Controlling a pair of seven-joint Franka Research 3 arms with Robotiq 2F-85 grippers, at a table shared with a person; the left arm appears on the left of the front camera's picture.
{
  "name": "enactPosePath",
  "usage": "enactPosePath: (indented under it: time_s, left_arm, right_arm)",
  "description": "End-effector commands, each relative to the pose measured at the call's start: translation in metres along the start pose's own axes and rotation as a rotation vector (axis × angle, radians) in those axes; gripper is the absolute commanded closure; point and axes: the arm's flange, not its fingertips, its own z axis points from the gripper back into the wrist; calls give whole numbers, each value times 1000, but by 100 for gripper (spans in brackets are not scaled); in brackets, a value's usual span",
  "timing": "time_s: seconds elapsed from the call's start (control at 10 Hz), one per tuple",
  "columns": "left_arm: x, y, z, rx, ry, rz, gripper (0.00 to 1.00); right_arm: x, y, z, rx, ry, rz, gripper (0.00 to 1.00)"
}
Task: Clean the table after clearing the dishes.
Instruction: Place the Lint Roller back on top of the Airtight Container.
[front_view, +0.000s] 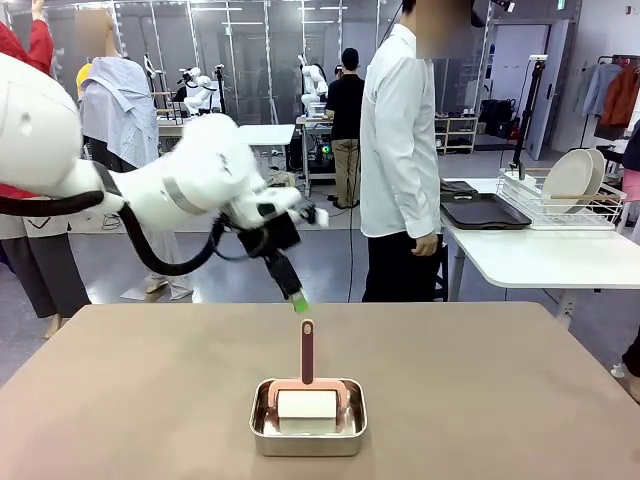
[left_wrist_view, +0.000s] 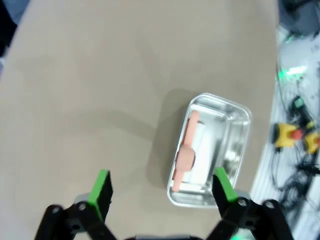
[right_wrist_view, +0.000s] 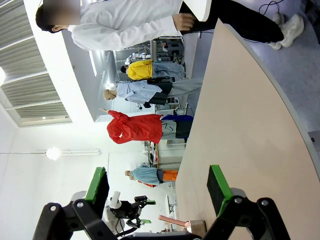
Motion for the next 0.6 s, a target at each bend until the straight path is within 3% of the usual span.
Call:
enactPosePath:
  time_s: [0.0,0.1,0.2,0.5]
  left_arm:
    - [-50,12,53,-188,-265,252,0]
    - [-99,22,81,-266,-442,352,0]
    - [-164,37,114,-250,-618,455,0]
    - [-355,65,182,-157,-896,737,0]
  right_arm:
    - [-7,2,2,0,10,4,0]
    - [-7,2,2,0,10,4,0]
    - [-7,2,2,0,10,4,0]
    - [-7,2,2,0,10,4,0]
